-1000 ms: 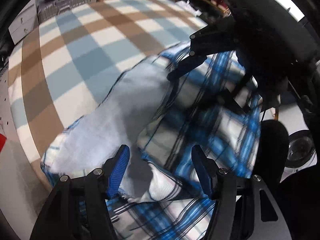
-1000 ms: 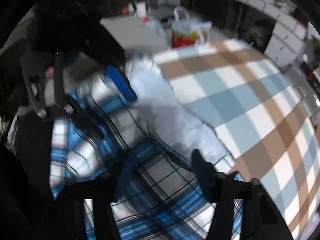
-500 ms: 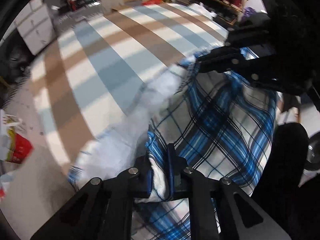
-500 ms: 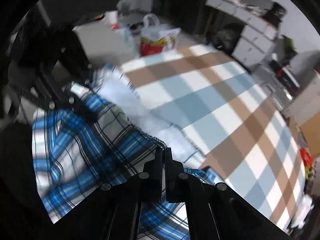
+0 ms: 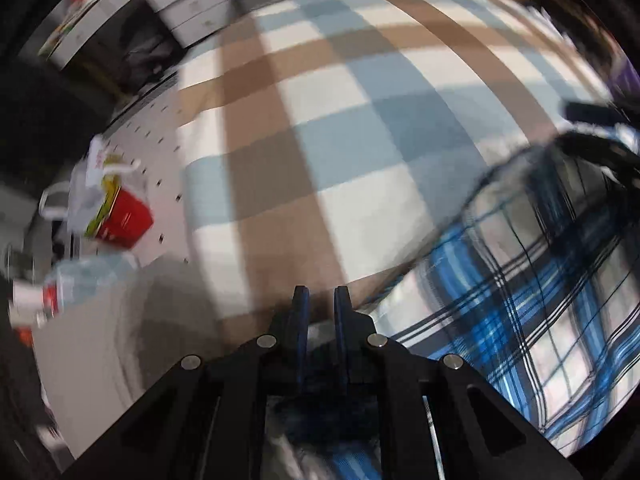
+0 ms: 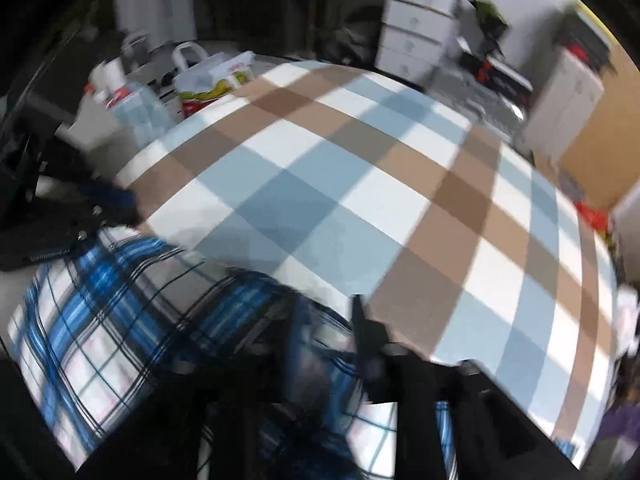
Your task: Fold large clothes
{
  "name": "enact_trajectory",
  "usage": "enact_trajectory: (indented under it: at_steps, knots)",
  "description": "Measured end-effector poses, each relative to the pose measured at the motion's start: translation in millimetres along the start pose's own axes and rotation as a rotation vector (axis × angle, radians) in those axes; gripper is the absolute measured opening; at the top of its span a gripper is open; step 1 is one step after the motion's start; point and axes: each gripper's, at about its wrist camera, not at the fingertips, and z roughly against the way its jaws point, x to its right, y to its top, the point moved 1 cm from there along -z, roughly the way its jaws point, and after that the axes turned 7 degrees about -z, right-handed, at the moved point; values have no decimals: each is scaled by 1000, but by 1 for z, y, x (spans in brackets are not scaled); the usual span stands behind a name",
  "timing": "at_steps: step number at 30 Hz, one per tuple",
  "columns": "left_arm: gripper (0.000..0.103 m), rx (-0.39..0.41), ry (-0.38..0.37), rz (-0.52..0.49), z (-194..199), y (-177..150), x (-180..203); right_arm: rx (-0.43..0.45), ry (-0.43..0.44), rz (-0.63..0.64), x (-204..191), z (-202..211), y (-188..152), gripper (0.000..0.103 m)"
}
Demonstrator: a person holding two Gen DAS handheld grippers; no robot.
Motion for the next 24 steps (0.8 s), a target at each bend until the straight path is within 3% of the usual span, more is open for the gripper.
enact_trajectory:
  at_steps: [2, 4, 5, 7, 9, 10, 13, 14, 16, 18, 21, 24]
  knots:
    - [8, 31, 1, 64, 17, -7, -11, 56, 96, -101, 22, 29, -4, 44]
    - [8, 80, -6, 88, 41, -16, -12, 120, 78, -151, 39, 58, -13, 63]
    - [10, 102, -6, 83, 53, -19, -6, 173, 45, -156, 51, 80, -25, 66]
    - [22, 158, -45, 34, 73, -26, 19, 196, -10, -140, 62, 100, -42, 73]
    - [55, 177, -92, -22, 79, -27, 50, 173, -100, -124, 78, 109, -63, 73]
    - [59, 175, -107, -48, 77, -26, 67, 146, -165, -105, 88, 107, -75, 73]
    - [59, 153, -104, -86, 60, -11, 100, 53, -276, -143, 122, 92, -90, 73]
    - [59, 135, -115, -86, 50, -2, 106, 18, -278, -200, 139, 87, -95, 73]
    - [59, 73, -136, -80, 30, 13, 111, -41, -203, -294, 163, 74, -101, 72]
    - [60, 41, -131, -67, 12, 20, 113, -83, -228, -335, 178, 60, -104, 71]
    - [63, 53, -140, -29, 2, 21, 109, -127, -251, -346, 190, 38, -109, 69]
    - [68, 77, -149, -23, 0, 18, 106, -118, -276, -315, 190, 30, -115, 62]
